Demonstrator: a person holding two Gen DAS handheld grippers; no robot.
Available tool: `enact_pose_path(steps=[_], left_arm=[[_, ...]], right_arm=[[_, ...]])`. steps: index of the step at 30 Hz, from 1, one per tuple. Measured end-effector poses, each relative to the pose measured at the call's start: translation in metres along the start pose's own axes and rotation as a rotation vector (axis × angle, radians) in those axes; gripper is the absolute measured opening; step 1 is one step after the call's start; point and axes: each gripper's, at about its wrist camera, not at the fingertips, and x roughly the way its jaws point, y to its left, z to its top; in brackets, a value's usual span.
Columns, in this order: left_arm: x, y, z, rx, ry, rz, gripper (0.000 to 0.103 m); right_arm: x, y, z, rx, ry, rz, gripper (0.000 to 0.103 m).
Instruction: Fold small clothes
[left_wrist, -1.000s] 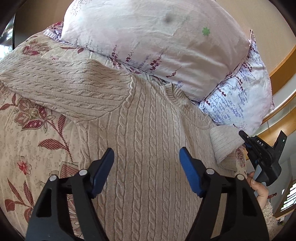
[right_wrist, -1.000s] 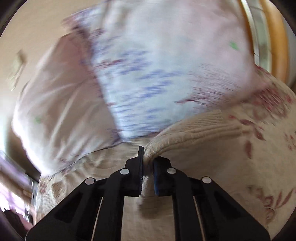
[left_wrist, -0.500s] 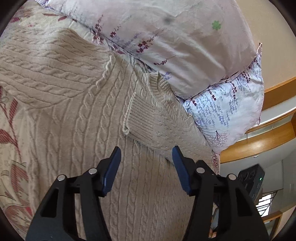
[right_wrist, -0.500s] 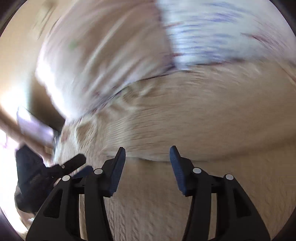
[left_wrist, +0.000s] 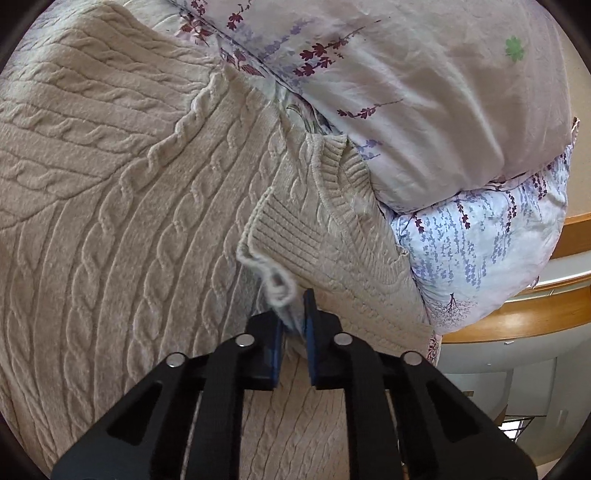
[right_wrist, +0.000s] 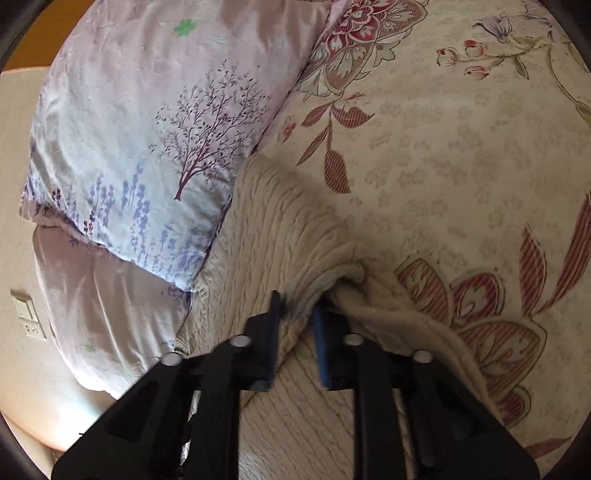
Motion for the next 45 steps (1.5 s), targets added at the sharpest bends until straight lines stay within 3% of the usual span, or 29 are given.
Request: enact_pose_path(steps=[3, 6, 8, 13, 16, 20, 23, 25, 26, 27, 28, 35, 42, 45], left_arm=[[-0.007, -0.013, 0.015, 0.034, -0.029, -0.047, 0.008], [-0.028, -0.035, 0.027, 0.164, -0.112, -0.072, 0.008], [-0.027, -0.038, 0.03, 0.213, -0.115, -0.025, 0.008], [-0.005, -0.012, 0.021, 0.217, -0.029, 0.113, 0.008], [-0.004, -0.005, 0.015, 0.205, -0.028, 0.123, 0.011], [-0.009, -0.005, 0.014, 0.195, -0.03, 0.121, 0.019], [-0.024, 0.002, 0.011, 0.159, -0.04, 0.072, 0.037], [-0.041, 0.011, 0.008, 0.142, -0.055, 0.043, 0.041], [-0.052, 0.017, 0.007, 0.131, -0.064, 0.024, 0.043], [-0.062, 0.023, 0.007, 0.122, -0.075, 0.013, 0.043], [-0.076, 0.033, 0.007, 0.108, -0.094, 0.009, 0.044], [-0.157, 0.118, 0.03, -0.093, -0.25, 0.064, 0.044], [-0.195, 0.187, 0.058, -0.362, -0.383, 0.061, 0.044], [-0.199, 0.203, 0.068, -0.433, -0.432, 0.036, 0.036]], right_arm=[[-0.006, 0.003, -0.007, -0.01, -0.012, 0.026, 0.01], [-0.015, 0.013, -0.012, -0.077, -0.021, 0.04, 0.01], [-0.012, 0.015, -0.016, -0.108, -0.017, 0.002, 0.009], [-0.004, 0.012, -0.025, -0.17, 0.005, -0.122, 0.01], [-0.015, 0.033, -0.035, -0.288, -0.016, -0.205, 0.022], [-0.03, 0.058, -0.054, -0.434, -0.095, -0.188, 0.03], [-0.011, 0.077, -0.06, -0.524, -0.041, -0.177, 0.03], [0.005, 0.083, -0.058, -0.542, -0.004, -0.191, 0.031], [0.013, 0.083, -0.058, -0.55, 0.011, -0.214, 0.037], [0.02, 0.082, -0.058, -0.555, 0.032, -0.242, 0.046], [0.029, 0.079, -0.058, -0.562, 0.066, -0.279, 0.046], [0.026, 0.09, -0.067, -0.567, 0.074, -0.249, 0.07], [0.017, 0.087, -0.078, -0.534, 0.11, -0.223, 0.071], [0.014, 0.086, -0.081, -0.524, 0.118, -0.222, 0.071]])
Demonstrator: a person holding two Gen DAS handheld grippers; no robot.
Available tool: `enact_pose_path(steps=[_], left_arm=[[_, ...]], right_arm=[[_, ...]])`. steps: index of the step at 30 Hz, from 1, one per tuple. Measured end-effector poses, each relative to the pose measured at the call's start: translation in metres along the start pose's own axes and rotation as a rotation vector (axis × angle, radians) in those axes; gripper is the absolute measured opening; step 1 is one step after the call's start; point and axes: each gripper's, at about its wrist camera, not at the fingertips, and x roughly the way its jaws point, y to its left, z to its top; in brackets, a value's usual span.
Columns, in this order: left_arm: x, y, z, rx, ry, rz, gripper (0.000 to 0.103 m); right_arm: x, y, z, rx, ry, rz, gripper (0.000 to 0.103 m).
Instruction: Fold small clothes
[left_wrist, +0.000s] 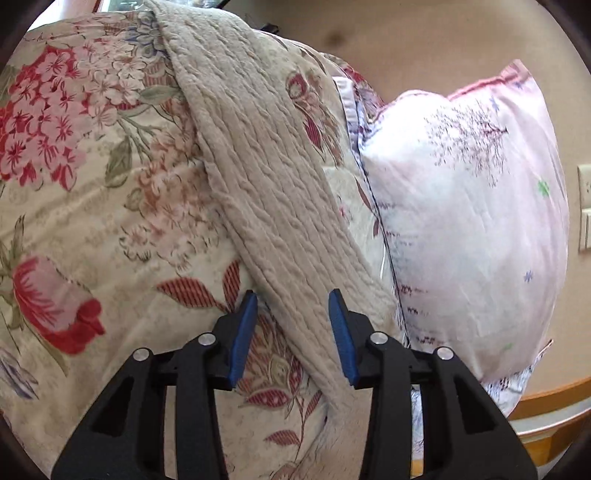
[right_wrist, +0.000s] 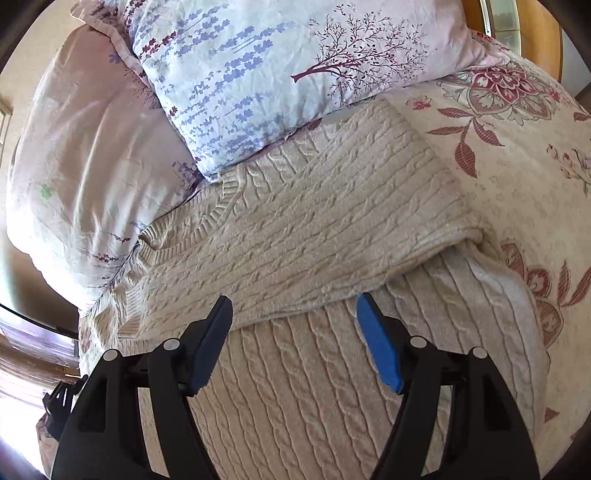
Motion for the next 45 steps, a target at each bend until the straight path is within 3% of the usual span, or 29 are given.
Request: enact_pose_path(steps=[4, 10, 12, 17, 21, 25, 29, 33, 39, 42, 45], left_arm=[[0.0, 0.009, 0.018, -0.077, -0.057, -0.025, 0.033], [0.01, 0.018, 0.033, -0.152, -0.059, -0.071, 0.011], [0.01, 0.022, 0.033, -0.171, -0.061, -0.097, 0.008], [-0.001, 0.004, 0.026, -0.15, -0.068, -0.228, 0.007], [-0.009, -0.035, 0.009, -0.096, -0.033, -0.366, 0.007], [-0.009, -0.084, -0.024, -0.063, 0.057, -0.537, 0.007], [0.004, -0.119, -0.074, -0.028, 0.154, -0.629, 0.007], [0.03, -0.132, -0.128, 0.039, 0.233, -0.599, 0.007], [0.085, -0.113, -0.2, 0.099, 0.364, -0.384, 0.007], [0.099, -0.098, -0.213, 0.076, 0.389, -0.323, 0.009], [0.098, -0.092, -0.205, 0.009, 0.386, -0.337, 0.012]], right_arm=[[-0.007, 0.0, -0.003, 0.003, -0.009, 0.007, 0.073], [-0.015, -0.004, -0.005, 0.005, -0.013, 0.004, 0.073], [-0.016, -0.006, -0.006, 0.011, -0.011, 0.002, 0.074], [-0.017, -0.012, -0.007, 0.02, -0.006, 0.002, 0.074], [-0.019, -0.015, -0.008, 0.028, -0.008, 0.011, 0.074], [-0.023, -0.017, -0.009, 0.03, -0.011, 0.024, 0.074], [-0.026, -0.021, -0.012, 0.041, -0.01, 0.031, 0.074], [-0.027, -0.027, -0.015, 0.05, 0.0, 0.029, 0.074], [-0.026, -0.034, -0.021, 0.055, 0.022, 0.028, 0.074], [-0.027, -0.037, -0.024, 0.051, 0.028, 0.025, 0.074], [-0.028, -0.039, -0.024, 0.052, 0.027, 0.02, 0.074]])
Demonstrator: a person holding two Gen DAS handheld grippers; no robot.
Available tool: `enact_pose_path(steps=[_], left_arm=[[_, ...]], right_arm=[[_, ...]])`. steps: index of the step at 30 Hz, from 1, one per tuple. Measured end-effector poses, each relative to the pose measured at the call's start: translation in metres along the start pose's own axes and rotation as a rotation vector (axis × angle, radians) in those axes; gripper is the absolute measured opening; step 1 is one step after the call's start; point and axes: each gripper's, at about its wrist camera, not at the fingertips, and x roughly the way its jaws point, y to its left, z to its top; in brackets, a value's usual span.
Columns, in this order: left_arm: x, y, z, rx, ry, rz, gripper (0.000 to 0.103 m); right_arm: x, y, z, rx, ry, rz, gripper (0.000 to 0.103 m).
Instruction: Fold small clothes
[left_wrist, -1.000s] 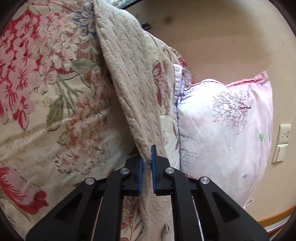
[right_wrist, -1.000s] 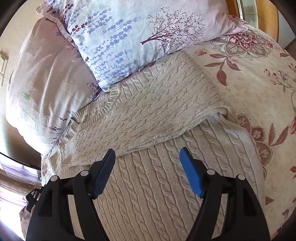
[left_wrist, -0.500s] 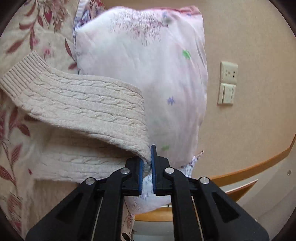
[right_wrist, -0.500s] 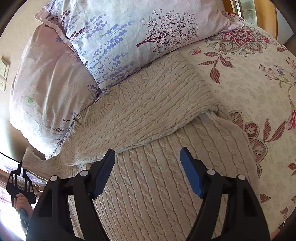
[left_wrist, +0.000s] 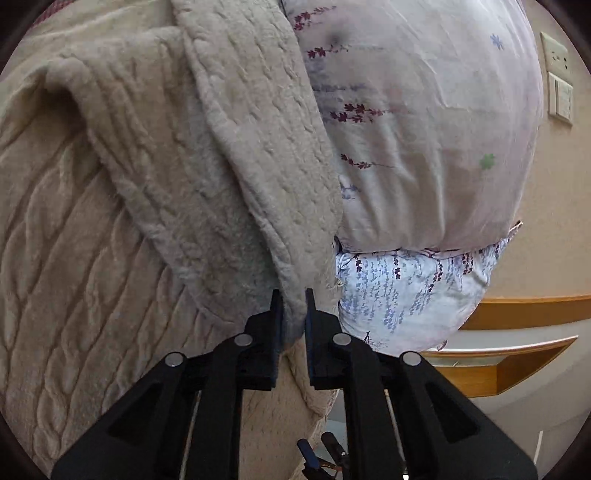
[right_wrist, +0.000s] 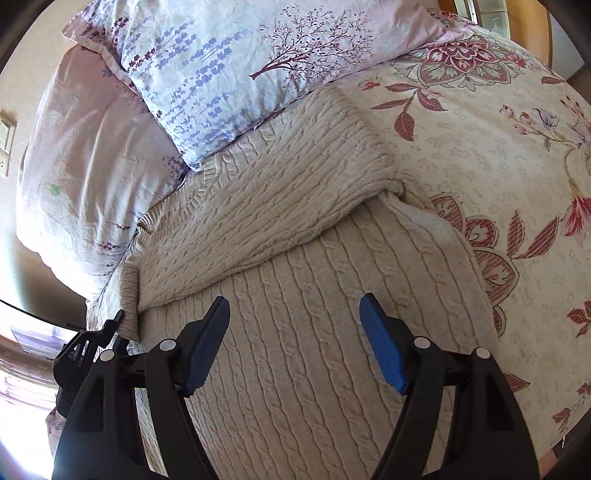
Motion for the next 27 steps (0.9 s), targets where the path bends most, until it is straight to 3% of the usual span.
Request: enact_pose_path(steps=[2, 12, 16, 19, 23, 25, 27], left_arm=[[-0.011, -0.004, 0.011, -0.027, -0.034, -0.021, 0.02], [-0.054, 0.0, 0.07, -0.128, -0.229, -0.037, 0.021], [-0.049, -0.002, 0.08, -0.147, -0.238, -0.06, 0.008], [-0.042, -0.029, 0.073, -0.043, -0.213, -0.111, 0.008], [-0.012, -0.083, 0.043, 0.188, -0.09, -0.163, 0.008], [0.017, -0.114, 0.018, 0.333, -0.013, -0.133, 0.008], [0.047, -0.139, -0.015, 0.53, 0.083, -0.052, 0.008]], right_arm=[[-0.001, -0.003, 0.0, 0.008, -0.002, -0.002, 0.074], [0.001, -0.004, 0.002, -0.002, 0.012, 0.008, 0.074], [-0.001, -0.008, 0.002, -0.008, 0.012, 0.011, 0.074], [-0.006, -0.016, 0.004, 0.002, 0.001, 0.014, 0.074], [-0.014, -0.026, 0.008, 0.017, -0.027, 0.0, 0.074], [-0.018, -0.03, 0.009, 0.027, -0.038, 0.003, 0.074], [-0.023, -0.034, 0.011, 0.033, -0.051, 0.005, 0.074]])
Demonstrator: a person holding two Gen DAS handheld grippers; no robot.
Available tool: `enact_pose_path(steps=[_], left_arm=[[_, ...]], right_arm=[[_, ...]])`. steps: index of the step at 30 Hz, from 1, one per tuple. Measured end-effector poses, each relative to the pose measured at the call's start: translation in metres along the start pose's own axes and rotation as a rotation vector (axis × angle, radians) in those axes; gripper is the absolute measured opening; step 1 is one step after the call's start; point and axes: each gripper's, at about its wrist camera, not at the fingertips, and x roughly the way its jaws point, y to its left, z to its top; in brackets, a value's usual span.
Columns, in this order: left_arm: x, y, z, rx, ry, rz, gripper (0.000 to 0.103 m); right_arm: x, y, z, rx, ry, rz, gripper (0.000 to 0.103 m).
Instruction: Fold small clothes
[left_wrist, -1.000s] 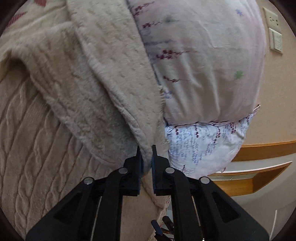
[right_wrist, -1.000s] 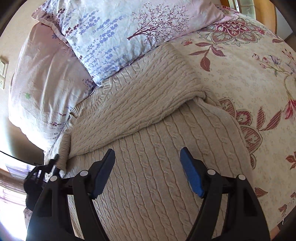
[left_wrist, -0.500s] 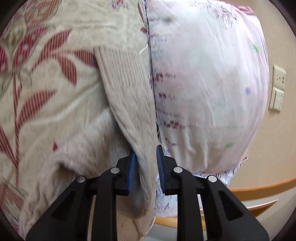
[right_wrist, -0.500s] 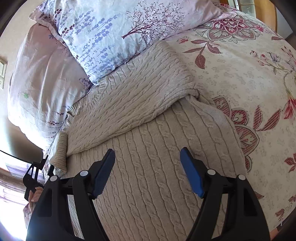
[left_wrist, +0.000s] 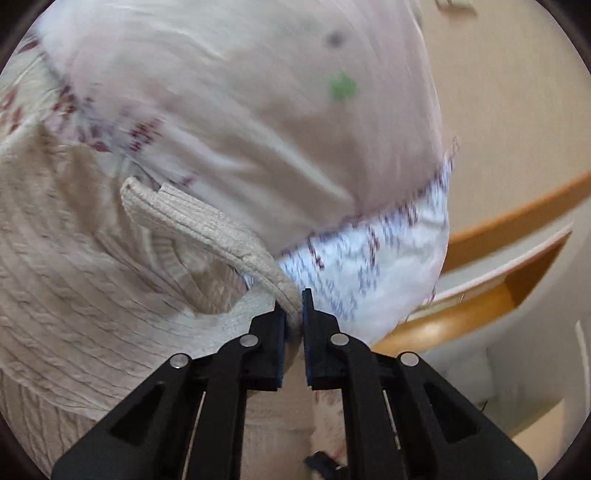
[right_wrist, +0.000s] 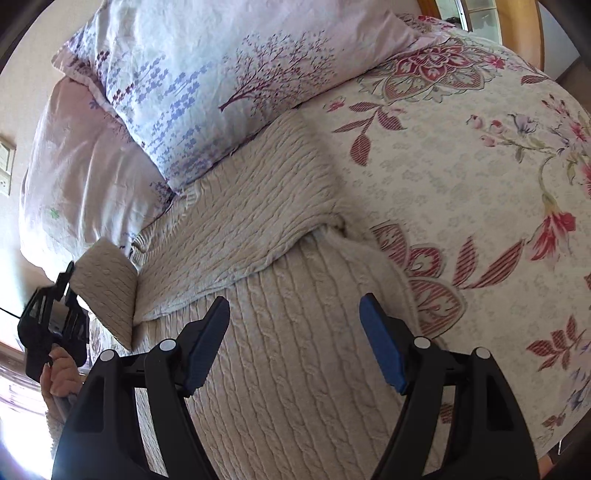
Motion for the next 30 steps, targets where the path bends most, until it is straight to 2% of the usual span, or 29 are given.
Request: enact_pose_path(steps=[3, 7, 8, 10, 11, 12, 15, 18, 20, 23, 24, 27, 30], left_arm=[[0.051, -0.041, -0.038, 0.269, 0.179, 0.141, 0.009], [0.109, -0.047, -0.099, 0.535, 0.403, 0.345, 0.022], [0.115, -0.046, -0.111, 0.584, 0.436, 0.381, 0.025], [0.109, -0.053, -0.121, 0.665, 0.412, 0.398, 0.033], [0.103, -0.054, -0.121, 0.658, 0.415, 0.381, 0.042], [0.094, -0.054, -0.119, 0.632, 0.408, 0.357, 0.044], [0.052, -0.044, -0.098, 0.558, 0.346, 0.344, 0.045], [0.005, -0.026, -0.078, 0.464, 0.275, 0.399, 0.045], [-0.019, -0.02, -0.067, 0.407, 0.22, 0.454, 0.044], [-0.07, 0.009, -0.054, 0.321, 0.15, 0.54, 0.044], [-0.089, 0.019, -0.053, 0.291, 0.129, 0.571, 0.044], [-0.121, 0.041, -0.056, 0.223, 0.099, 0.634, 0.044], [-0.139, 0.057, -0.061, 0.163, 0.095, 0.658, 0.044]], right_arm=[[-0.006, -0.006, 0.003, 0.003, -0.01, -0.003, 0.074], [-0.011, -0.012, 0.006, 0.009, -0.014, -0.004, 0.074], [-0.012, -0.013, 0.007, 0.01, -0.016, -0.001, 0.074], [-0.015, -0.013, 0.011, 0.012, -0.021, 0.014, 0.074], [-0.015, -0.012, 0.013, 0.01, -0.024, 0.026, 0.074], [-0.015, -0.009, 0.016, 0.004, -0.027, 0.042, 0.073], [-0.009, 0.003, 0.024, -0.019, -0.022, 0.106, 0.064], [0.01, 0.017, 0.036, -0.025, 0.012, 0.164, 0.059], [0.03, 0.024, 0.044, -0.007, 0.052, 0.162, 0.057], [0.051, 0.025, 0.048, 0.04, 0.102, 0.149, 0.053], [0.058, 0.024, 0.048, 0.052, 0.121, 0.135, 0.046], [0.069, 0.024, 0.045, 0.062, 0.155, 0.117, 0.03], [0.071, 0.034, 0.04, 0.021, 0.156, 0.114, 0.027]])
